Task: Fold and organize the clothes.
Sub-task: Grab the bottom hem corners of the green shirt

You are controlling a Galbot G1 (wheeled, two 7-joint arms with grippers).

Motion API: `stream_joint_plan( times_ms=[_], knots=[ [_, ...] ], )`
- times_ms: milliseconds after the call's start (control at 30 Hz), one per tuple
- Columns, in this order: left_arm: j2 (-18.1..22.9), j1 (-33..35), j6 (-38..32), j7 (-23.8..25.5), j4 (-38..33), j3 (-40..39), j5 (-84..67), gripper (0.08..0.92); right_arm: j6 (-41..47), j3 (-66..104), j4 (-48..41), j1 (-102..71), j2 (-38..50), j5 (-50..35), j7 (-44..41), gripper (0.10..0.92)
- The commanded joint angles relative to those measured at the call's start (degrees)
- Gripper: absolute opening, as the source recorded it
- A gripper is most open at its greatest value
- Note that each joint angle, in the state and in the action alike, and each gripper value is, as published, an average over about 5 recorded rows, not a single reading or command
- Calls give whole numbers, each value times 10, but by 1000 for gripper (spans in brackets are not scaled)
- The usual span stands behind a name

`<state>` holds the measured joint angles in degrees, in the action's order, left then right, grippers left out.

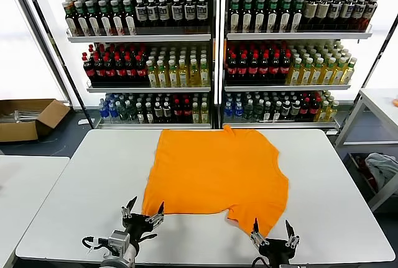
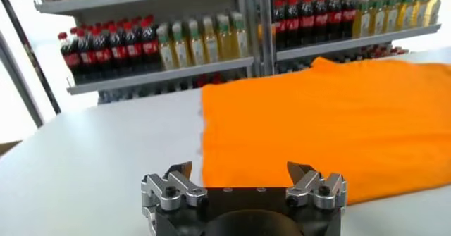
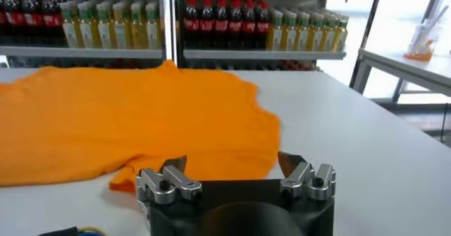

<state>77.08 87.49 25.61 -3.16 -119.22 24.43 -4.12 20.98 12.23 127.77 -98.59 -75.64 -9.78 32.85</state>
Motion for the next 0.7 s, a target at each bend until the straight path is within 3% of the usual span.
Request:
stream_joint_plan(
  times_ms=[33,700],
  knots=[
    [-3,-4,12,-1,27,4,-19,823,11,-2,-10,4,-6,-9,4,823],
    [-4,-2,11,-3,30,6,-25,823,20,-15,-39,21,-25,-16,-1,823]
  ],
)
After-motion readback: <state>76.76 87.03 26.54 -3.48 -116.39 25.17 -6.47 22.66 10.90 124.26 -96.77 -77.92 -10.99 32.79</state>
